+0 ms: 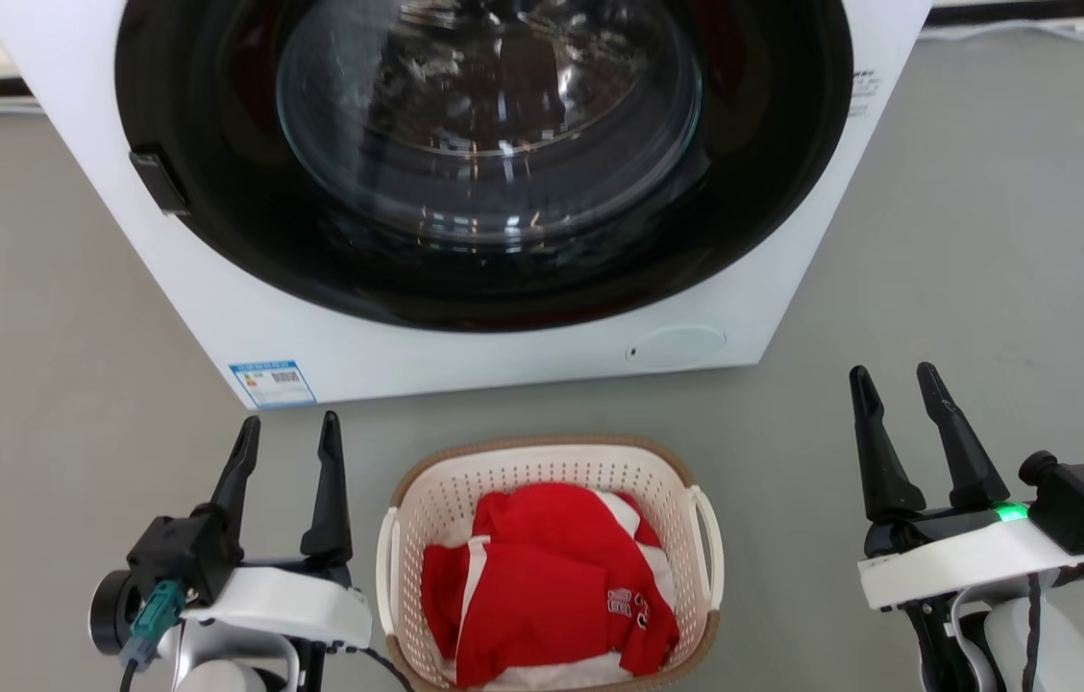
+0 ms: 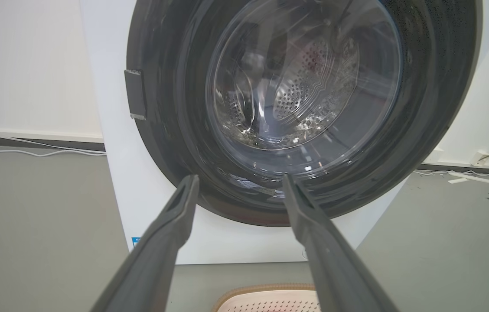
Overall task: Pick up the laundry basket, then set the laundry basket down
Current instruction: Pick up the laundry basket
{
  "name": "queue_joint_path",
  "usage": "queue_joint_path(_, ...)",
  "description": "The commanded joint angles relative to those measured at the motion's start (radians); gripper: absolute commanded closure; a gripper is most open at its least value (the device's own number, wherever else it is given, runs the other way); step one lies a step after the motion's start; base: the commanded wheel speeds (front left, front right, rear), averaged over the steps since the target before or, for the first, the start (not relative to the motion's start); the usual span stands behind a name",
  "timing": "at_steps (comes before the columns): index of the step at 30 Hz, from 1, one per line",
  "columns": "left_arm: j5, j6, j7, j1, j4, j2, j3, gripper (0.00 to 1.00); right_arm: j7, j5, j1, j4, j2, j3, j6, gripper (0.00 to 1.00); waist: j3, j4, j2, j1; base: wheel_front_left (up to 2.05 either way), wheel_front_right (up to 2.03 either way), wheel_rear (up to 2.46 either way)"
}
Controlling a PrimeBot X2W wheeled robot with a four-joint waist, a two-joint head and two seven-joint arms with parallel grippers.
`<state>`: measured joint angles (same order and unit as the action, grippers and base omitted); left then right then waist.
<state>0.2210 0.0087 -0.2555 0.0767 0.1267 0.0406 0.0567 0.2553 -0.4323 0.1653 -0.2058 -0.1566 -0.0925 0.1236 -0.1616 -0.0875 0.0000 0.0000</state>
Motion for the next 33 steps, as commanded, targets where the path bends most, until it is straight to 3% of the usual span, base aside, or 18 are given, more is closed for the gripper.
queue_joint_path(1,0.002,0.014,-0.006,0.053,-0.032,0.01,-0.022,0.0,0.006,-0.006,0.022,0.017,-0.009,-0.013,0.007,0.0,-0.026,-0.001,0.0,0.0,0.0,0.0,0.0)
queue_joint_path(13,-0.004,0.022,-0.006,0.116,-0.002,0.01,0.002,0.0,0.006,-0.027,0.071,-0.02,-0.024,-0.006,0.007,0.0,-0.149,0.001,0.0,0.0,0.0,0.0,0.0)
queue_joint_path(33,0.005,-0.032,-0.006,0.324,0.303,0.01,-0.031,0.0,0.006,-0.097,0.232,-0.23,-0.044,-0.083,0.007,0.0,-0.398,0.023,0.0,0.0,0.0,0.0,0.0)
